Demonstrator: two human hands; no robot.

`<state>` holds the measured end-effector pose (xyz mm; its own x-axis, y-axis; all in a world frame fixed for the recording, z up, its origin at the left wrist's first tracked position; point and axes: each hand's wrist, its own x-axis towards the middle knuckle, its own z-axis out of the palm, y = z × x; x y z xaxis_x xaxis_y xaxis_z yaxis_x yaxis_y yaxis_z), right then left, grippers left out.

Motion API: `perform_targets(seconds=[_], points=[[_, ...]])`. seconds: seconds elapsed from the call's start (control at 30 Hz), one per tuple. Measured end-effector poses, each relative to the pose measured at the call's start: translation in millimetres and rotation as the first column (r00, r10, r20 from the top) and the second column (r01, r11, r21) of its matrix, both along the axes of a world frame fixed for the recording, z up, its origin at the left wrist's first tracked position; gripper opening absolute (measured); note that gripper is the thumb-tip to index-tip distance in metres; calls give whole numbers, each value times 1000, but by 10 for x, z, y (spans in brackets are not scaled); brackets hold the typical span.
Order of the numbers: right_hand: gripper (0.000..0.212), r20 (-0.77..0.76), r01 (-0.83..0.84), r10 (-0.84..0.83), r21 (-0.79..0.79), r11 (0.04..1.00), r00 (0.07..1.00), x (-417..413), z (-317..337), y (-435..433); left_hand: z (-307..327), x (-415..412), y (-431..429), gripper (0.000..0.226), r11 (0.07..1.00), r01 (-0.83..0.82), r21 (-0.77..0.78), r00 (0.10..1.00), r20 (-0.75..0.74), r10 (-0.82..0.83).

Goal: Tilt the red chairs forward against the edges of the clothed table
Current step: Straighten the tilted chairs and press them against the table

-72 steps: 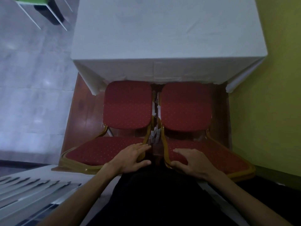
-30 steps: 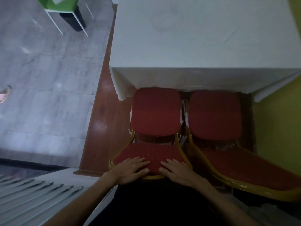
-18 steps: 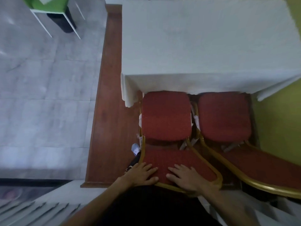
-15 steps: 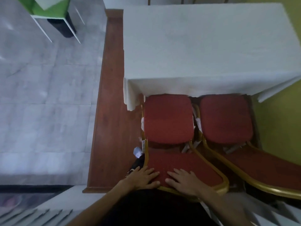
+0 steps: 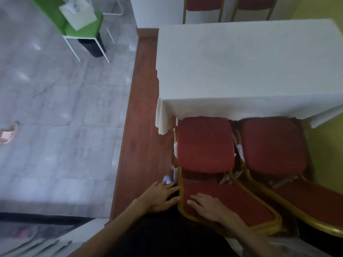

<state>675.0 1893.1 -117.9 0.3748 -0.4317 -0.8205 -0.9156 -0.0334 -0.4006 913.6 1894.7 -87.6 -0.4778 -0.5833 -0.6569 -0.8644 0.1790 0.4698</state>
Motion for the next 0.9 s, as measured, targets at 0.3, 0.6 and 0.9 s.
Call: perform_targets(seconds=[0.3, 0.6, 0.9], points=[[76, 147, 218, -190, -202, 955, 971, 710, 269, -663, -27, 703, -650, 65, 996, 25, -81, 998, 52, -21], [56, 108, 291, -270, -376, 880, 957, 1952, 363, -1804, 83, 1910, -2014, 65, 954, 155, -256, 986, 105, -132], [80, 39, 296, -330, -548, 782, 943, 2765, 581, -3237, 428, 2766, -3438, 67, 893, 226, -390, 969, 185, -164]])
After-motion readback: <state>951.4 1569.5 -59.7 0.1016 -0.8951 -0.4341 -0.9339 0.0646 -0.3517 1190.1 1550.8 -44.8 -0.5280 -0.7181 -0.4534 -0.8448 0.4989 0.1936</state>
